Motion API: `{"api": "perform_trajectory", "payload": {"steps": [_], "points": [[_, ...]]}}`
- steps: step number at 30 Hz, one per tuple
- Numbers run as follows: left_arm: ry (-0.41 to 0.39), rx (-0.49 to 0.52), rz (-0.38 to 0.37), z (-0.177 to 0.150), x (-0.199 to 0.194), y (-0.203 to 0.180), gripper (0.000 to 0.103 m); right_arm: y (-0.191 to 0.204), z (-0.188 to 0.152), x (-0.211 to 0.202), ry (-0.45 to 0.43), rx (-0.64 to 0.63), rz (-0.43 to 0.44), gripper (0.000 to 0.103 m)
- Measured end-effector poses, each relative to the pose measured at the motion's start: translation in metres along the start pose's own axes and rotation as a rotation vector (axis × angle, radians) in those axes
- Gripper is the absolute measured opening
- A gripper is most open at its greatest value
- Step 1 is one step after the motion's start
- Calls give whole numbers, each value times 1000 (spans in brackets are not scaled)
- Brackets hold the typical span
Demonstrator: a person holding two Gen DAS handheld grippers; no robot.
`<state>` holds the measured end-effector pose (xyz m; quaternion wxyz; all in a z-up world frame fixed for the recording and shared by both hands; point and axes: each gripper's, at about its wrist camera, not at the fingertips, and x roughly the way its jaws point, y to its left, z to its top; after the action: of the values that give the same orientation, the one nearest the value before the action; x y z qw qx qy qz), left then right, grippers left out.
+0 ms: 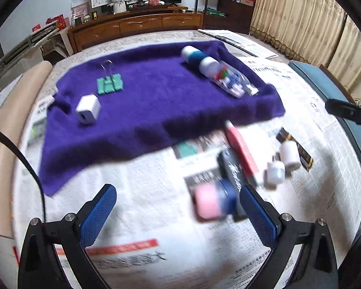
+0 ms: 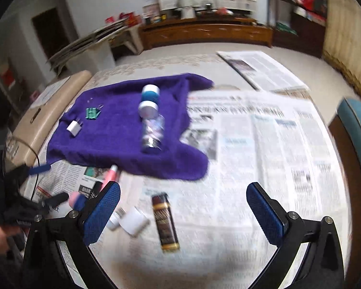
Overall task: Organize rigid objects
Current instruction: 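Lay the pill bottle on the towel while the left tool places the plug, then grasp the Grand Reserve bottle with the right tool while the left tool grasps the sponge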
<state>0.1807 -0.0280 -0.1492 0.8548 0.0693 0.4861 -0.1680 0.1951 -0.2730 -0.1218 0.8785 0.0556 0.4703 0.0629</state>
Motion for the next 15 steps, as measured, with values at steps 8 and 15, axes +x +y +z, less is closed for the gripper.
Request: {"api": "perform_trajectory", "payload": {"steps": [8,15], "points": [[2,-20,63,-13,12,-1,103,-23,-22,-4,-37,65,-24,103],[-9,-22,67,-16,20,-1,103,-23,-29,-6,-47,47,-9,103]]}}
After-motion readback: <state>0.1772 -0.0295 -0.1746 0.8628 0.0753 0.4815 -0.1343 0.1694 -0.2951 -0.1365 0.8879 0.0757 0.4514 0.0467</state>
